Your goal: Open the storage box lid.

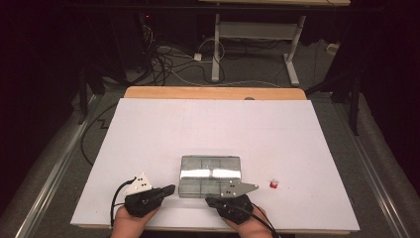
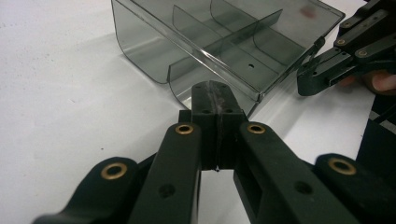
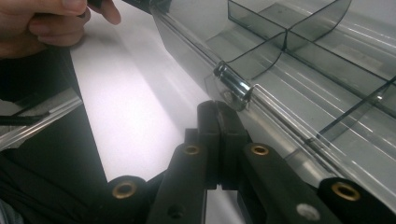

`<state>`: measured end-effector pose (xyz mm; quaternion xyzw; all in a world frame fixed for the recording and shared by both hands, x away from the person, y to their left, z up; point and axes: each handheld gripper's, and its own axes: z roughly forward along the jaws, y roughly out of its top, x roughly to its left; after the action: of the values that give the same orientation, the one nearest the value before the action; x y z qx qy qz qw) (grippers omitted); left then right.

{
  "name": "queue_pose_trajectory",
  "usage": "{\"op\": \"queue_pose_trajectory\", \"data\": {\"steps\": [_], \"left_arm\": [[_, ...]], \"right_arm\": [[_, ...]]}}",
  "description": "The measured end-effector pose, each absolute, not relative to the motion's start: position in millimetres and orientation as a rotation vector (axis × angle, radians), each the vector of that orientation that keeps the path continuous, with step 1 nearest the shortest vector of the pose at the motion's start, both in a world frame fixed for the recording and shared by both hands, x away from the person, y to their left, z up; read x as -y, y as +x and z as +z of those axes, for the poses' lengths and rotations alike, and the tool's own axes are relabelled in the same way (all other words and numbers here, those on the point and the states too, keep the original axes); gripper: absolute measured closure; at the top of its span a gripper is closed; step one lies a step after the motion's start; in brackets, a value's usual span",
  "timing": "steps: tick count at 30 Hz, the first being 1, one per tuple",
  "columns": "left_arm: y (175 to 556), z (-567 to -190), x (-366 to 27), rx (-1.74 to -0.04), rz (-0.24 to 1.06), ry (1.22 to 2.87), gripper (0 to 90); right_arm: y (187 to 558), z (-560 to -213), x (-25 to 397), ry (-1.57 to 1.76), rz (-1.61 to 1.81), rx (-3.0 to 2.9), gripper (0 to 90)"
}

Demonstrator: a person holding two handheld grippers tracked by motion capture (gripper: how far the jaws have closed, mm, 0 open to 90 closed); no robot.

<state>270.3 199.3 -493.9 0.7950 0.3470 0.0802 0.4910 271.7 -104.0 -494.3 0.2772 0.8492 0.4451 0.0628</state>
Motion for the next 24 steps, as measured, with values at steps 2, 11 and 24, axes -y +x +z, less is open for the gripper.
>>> {"op": "queue_pose_trajectory", "data": {"steps": [2, 11, 24], "left_arm": [[270.1, -493.7, -199.2, -0.84, 0.195, 1.93, 87.5], [270.3, -493.9, -199.4, -0.841, 0.201, 1.934, 87.5], [270.2, -493.2, -200.1, -0.84, 0.204, 1.93, 87.5]], "right_arm": [[271.2, -494.2, 104.0, 0.836, 1.345, -2.562, 90.0], [270.5, -493.4, 106.4, 0.824, 1.383, -2.541, 90.0], [268.7, -491.5, 108.7, 0.796, 1.434, -2.521, 90.0]]}}
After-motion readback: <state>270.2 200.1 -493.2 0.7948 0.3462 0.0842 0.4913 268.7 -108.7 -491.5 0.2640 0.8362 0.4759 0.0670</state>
